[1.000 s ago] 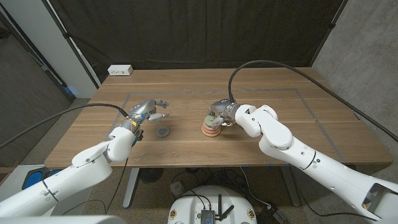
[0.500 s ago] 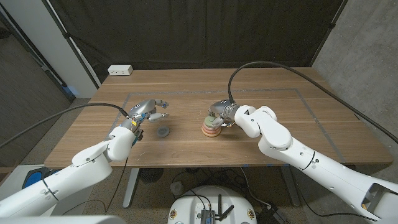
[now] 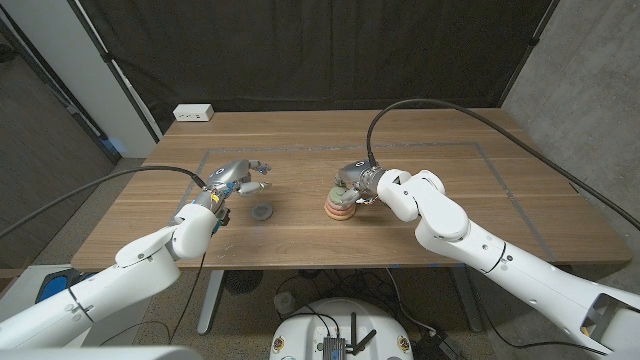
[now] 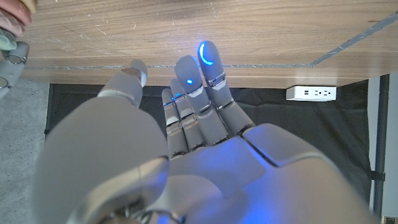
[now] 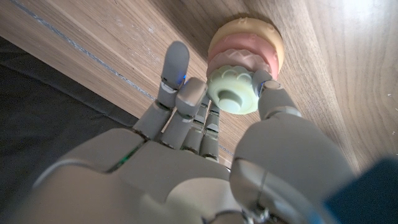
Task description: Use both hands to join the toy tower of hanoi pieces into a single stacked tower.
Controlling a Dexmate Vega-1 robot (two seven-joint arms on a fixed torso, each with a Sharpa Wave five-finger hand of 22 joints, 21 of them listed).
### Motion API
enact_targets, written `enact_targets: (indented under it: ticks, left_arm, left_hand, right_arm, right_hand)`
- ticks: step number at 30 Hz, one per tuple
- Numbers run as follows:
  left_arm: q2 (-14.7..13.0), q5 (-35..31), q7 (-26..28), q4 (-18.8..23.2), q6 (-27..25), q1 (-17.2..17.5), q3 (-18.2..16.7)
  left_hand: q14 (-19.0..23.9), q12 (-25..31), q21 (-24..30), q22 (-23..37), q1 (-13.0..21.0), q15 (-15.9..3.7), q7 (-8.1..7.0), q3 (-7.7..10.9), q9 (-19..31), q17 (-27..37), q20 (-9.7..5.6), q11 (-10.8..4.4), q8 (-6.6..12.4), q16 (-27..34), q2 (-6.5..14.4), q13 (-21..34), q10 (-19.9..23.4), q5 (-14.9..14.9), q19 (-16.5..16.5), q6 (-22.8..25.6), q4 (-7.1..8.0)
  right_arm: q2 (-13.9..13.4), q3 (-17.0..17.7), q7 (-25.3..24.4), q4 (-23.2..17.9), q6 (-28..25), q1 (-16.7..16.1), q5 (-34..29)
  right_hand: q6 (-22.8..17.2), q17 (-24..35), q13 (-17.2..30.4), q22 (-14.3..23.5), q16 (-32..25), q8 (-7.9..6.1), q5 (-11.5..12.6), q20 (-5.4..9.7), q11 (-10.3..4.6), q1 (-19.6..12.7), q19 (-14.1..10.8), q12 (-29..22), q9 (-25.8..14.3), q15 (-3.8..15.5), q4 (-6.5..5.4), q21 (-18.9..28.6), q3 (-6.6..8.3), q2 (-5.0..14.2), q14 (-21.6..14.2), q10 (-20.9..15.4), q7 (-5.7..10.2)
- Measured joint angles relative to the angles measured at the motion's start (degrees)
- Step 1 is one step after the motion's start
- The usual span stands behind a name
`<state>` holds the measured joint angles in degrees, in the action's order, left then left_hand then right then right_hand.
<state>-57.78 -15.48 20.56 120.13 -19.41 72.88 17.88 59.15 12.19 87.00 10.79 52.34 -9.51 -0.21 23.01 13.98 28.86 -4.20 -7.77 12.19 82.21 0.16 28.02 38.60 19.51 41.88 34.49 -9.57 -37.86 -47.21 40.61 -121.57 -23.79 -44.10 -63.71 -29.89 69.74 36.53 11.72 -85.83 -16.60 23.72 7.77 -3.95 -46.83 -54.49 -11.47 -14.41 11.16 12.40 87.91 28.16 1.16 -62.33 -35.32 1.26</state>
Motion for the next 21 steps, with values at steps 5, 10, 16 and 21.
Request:
enact_targets:
  ticks: [5,10,16,21]
  left_arm:
    - [0.00,0.11,0.06,-0.30,0.23,-0.07,0.00]
    - [-0.01,0.16,0.10,-0.54,0.53,-0.31,0.00]
    - [-0.01,0.19,0.18,-0.67,0.69,-0.44,0.00]
    - [-0.02,0.24,0.23,-0.69,0.74,-0.44,0.00]
  left_hand:
    - [0.00,0.00,0.00,0.00,0.00,0.00,0.00,0.00,0.00,0.00,0.00,0.00,0.00,0.00,0.00,0.00,0.00,0.00,0.00,0.00,0.00]
    - [0.00,0.00,0.00,0.00,0.00,0.00,-0.25,0.00,0.00,-0.02,0.00,0.01,0.00,0.00,0.00,0.20,0.00,0.00,0.00,0.27,0.00]
    - [0.00,0.00,0.00,0.00,0.00,0.00,-0.08,0.00,0.00,-0.02,0.00,0.01,0.00,0.22,0.00,0.12,0.00,0.00,0.00,0.49,0.00]
    - [0.00,0.00,0.00,0.00,0.00,0.00,-0.08,0.16,0.28,-0.19,0.00,0.01,0.00,0.22,0.00,0.25,0.00,0.00,0.00,0.49,0.16]
  right_arm:
    - [0.00,-0.08,0.30,0.09,-0.10,0.10,-0.01]
    - [-0.08,-0.15,0.90,0.20,-0.14,0.37,0.12]
    - [-0.24,-0.33,1.41,0.30,0.12,0.73,0.32]
    - [-0.29,-0.51,1.91,0.31,0.35,0.95,0.33]
  right_hand:
    - [0.52,0.32,0.04,0.00,0.00,0.22,0.00,0.00,-0.94,1.42,0.00,0.80,-0.19,0.00,-0.02,0.00,-0.02,0.11,0.00,0.94,0.52]
    - [1.43,0.37,-0.59,0.00,0.00,0.93,0.00,0.02,-2.67,4.45,0.02,1.16,-1.25,0.01,-0.28,-0.22,-0.26,-0.22,0.00,1.65,1.43]
    - [2.15,0.10,-0.99,0.01,0.26,1.78,0.00,-0.02,-3.57,5.58,0.45,1.17,-1.56,-0.44,-2.55,-0.26,1.56,-1.40,1.25,2.34,2.15]
    - [4.53,-0.25,-1.46,0.00,1.13,2.81,0.05,-0.20,-2.47,5.42,1.45,1.32,-2.03,-1.14,-3.25,-0.67,2.27,-2.75,2.58,5.63,1.81]
